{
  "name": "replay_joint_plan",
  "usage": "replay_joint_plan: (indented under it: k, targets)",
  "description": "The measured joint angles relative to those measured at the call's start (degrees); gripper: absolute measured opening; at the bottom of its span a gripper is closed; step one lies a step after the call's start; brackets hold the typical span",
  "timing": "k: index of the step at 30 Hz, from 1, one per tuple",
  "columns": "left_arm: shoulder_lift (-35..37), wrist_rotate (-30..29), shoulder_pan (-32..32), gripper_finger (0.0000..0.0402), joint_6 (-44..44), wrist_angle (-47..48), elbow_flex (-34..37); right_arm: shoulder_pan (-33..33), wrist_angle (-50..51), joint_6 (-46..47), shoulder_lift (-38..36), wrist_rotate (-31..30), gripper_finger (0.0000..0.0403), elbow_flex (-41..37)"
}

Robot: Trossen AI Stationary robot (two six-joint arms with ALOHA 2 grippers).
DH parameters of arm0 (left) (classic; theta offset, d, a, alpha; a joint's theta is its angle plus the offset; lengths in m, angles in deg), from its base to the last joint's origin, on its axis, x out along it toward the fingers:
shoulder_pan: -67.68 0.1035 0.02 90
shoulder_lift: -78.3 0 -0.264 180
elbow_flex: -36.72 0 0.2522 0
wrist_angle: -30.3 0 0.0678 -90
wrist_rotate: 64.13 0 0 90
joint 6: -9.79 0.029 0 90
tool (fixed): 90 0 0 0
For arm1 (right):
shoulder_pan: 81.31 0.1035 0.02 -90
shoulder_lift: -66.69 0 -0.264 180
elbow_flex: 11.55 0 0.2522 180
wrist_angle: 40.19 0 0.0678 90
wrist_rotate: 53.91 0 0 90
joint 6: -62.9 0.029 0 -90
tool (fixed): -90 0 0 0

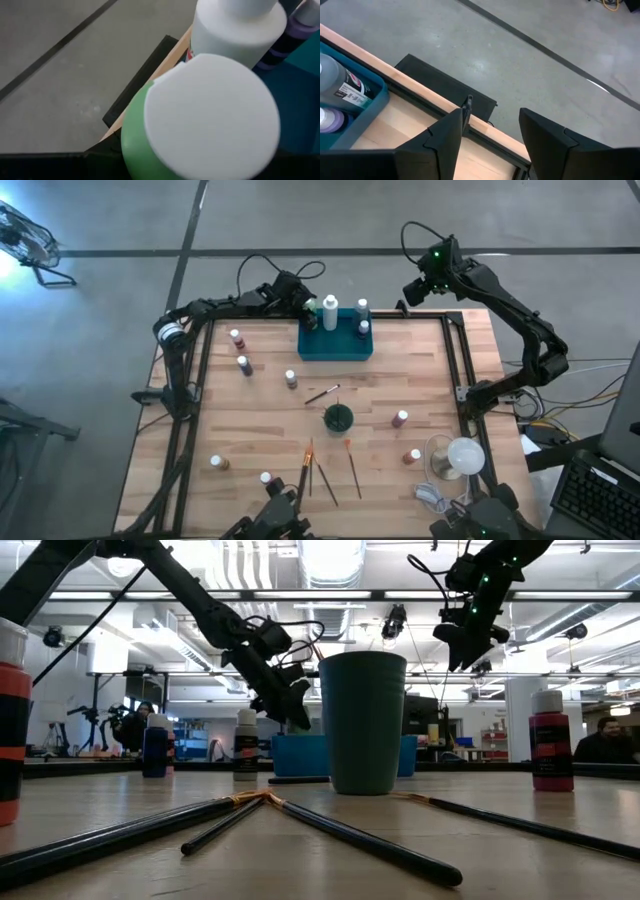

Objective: Pick & Place Paint Supplies
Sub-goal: Put the green paint bottle into the blue bin

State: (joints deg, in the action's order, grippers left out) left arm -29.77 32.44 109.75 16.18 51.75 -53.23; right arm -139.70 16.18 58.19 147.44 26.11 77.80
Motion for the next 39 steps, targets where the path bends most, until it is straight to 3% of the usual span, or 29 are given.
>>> replay_joint_plan:
  k: [9,17,33,39]
  targets:
    - [0.07,0.15,0.0,0.0191,1.07,-0.55,0.42,0.0,0.0,-0.32,0.0,0.0,0.018,0.0]
    - [0.0,0.09,0.0,0.0237,1.52,-1.49,0.09,0.0,-0.02,-0.68,0.0,0.0,0.0166,0.0]
    - [0.0,0.13,-0.28,0.0326,0.76,2.19,-2.65,0.0,-0.02,-1.55,0.0,-0.02,0.0203,0.0]
    - [0.39,-0.43,-0.26,0.0341,2.02,5.07,-3.78,0.0,0.0,-1.55,0.0,-0.02,0.0208,0.0]
